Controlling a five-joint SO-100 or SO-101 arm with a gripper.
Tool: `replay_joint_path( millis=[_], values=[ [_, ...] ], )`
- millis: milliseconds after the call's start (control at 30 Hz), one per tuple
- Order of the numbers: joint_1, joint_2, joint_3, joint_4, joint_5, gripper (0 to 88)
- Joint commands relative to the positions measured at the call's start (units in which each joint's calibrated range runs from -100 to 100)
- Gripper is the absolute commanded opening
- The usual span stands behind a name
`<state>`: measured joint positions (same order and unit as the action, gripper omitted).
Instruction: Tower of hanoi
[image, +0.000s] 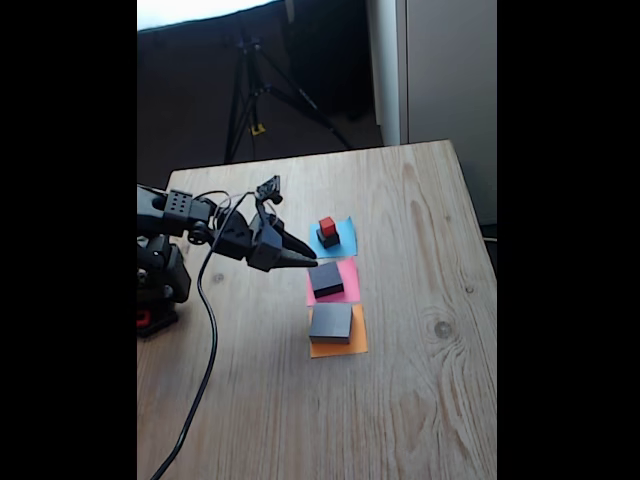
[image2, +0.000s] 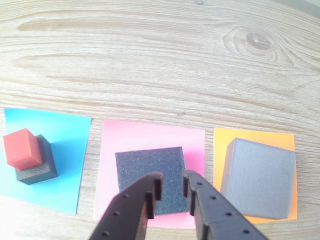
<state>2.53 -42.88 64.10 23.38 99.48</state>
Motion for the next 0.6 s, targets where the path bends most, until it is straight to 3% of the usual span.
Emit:
replay_joint_path(
  millis=[0,233,567],
  values=[
    [-2.49,-2.99,-19.38,25.06,0.02,0.4],
    [-7.84,0.04,-49.1,55.58,-6.34,0.4],
    [-15.19,1.78,-73.38,76.54,-11.35,0.4]
  ],
)
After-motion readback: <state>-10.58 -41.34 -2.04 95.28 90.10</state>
